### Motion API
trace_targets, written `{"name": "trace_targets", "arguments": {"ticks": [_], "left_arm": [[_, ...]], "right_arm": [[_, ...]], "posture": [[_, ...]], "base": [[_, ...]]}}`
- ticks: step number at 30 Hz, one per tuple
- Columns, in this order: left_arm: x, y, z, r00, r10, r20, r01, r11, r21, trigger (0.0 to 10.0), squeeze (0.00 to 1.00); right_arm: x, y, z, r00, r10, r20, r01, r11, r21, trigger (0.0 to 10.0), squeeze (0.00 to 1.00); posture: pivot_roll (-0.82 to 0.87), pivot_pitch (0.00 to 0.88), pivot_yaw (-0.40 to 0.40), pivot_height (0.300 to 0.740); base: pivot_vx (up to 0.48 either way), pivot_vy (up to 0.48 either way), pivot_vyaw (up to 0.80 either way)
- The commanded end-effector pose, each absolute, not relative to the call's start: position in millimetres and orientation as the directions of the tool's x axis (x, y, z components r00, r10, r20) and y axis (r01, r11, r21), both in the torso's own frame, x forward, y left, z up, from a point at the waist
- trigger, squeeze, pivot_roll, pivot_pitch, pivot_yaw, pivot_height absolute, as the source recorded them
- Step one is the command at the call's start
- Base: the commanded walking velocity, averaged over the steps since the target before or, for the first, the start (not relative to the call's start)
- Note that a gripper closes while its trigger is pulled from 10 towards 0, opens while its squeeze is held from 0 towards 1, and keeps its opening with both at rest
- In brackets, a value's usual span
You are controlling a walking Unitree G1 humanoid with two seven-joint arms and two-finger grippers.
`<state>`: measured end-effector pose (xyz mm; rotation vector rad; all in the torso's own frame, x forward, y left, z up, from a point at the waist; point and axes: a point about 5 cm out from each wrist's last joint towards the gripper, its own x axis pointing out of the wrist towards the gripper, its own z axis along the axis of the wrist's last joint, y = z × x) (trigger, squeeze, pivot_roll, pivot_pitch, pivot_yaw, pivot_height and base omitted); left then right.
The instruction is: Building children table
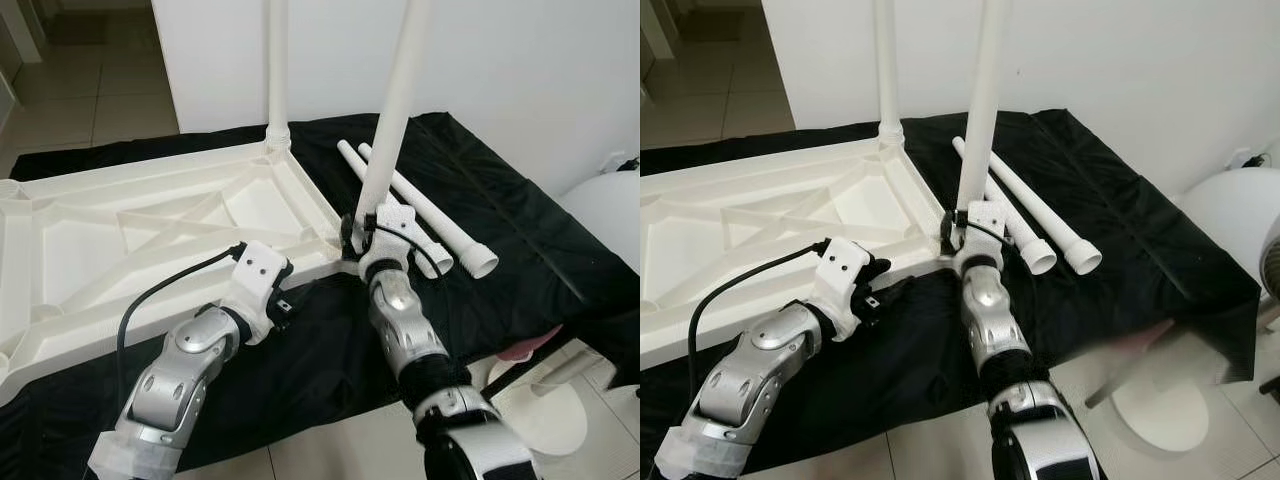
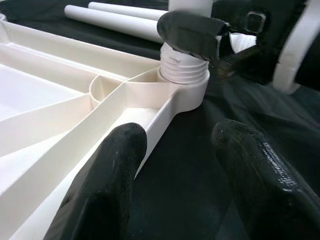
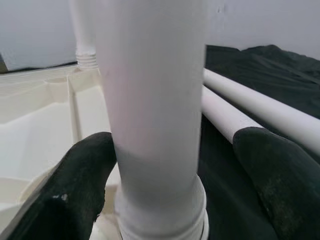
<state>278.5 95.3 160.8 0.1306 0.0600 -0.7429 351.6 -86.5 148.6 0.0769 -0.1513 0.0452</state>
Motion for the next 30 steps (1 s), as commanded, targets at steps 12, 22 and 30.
{"name": "trace_targets", "arguments": {"ticks": [12,22,30], "left_arm": [[291.4,113.4,166.0,0.762,-0.641,-0.087,0.647,0.758,0.082,10.0,1.00],[299.6,129.2,167.3,0.802,-0.586,-0.114,0.597,0.783,0.174,10.0,0.00],[299.9,133.1,163.9,0.802,-0.582,-0.138,0.598,0.773,0.213,10.0,0.00]], "right_arm": [[324.2,-100.2,130.8,0.984,0.098,0.146,-0.102,0.995,0.022,10.0,0.00],[316.5,-93.3,124.1,0.960,0.258,0.109,-0.262,0.965,0.027,9.3,0.00],[319.9,-87.0,127.3,0.931,0.351,0.097,-0.355,0.935,0.020,10.0,0.00]], "posture": [[0.01,0.019,-0.045,0.740],[0.01,0.000,-0.046,0.740],[0.01,0.000,-0.043,0.740]], "base": [[0.000,0.000,0.00],[0.000,0.000,0.00],[0.000,0.000,0.00]]}}
